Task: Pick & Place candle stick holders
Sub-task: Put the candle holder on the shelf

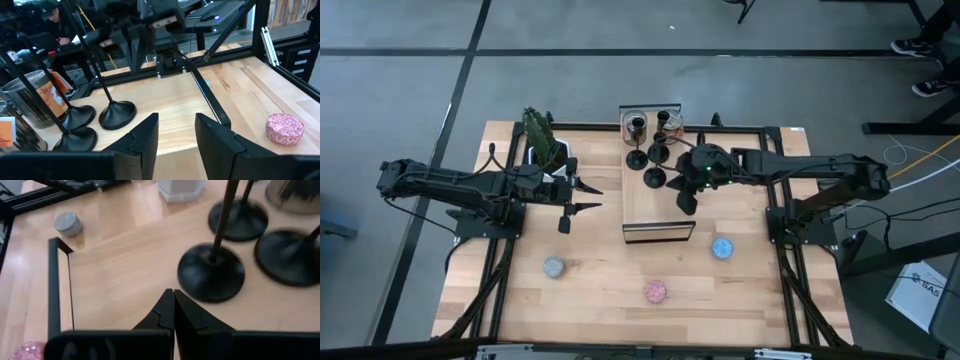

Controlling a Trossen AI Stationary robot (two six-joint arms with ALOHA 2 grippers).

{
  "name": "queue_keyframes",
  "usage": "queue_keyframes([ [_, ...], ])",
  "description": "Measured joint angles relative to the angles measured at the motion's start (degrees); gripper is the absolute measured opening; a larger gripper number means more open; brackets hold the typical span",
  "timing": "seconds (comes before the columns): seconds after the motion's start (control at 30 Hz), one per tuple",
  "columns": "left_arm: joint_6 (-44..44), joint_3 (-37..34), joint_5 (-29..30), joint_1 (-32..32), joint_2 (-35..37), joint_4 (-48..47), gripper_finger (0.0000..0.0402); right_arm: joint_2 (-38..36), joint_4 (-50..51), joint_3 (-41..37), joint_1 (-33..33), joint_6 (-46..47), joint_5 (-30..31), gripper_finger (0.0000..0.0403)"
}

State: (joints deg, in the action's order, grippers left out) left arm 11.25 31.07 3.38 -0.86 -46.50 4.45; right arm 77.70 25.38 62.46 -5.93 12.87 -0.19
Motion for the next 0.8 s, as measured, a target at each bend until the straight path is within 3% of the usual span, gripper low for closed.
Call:
queue_keyframes([
  [0.2,0.0,0.0,0.0,0.0,0.0,-0.13,0.0125,2.96,-0.67,0.0,0.18,5.45,3.46,0.0],
  [0.8,0.0,0.01,0.0,0.0,0.0,-0.02,0.0122,9.41,-4.01,0.02,0.97,9.04,4.92,0.0],
])
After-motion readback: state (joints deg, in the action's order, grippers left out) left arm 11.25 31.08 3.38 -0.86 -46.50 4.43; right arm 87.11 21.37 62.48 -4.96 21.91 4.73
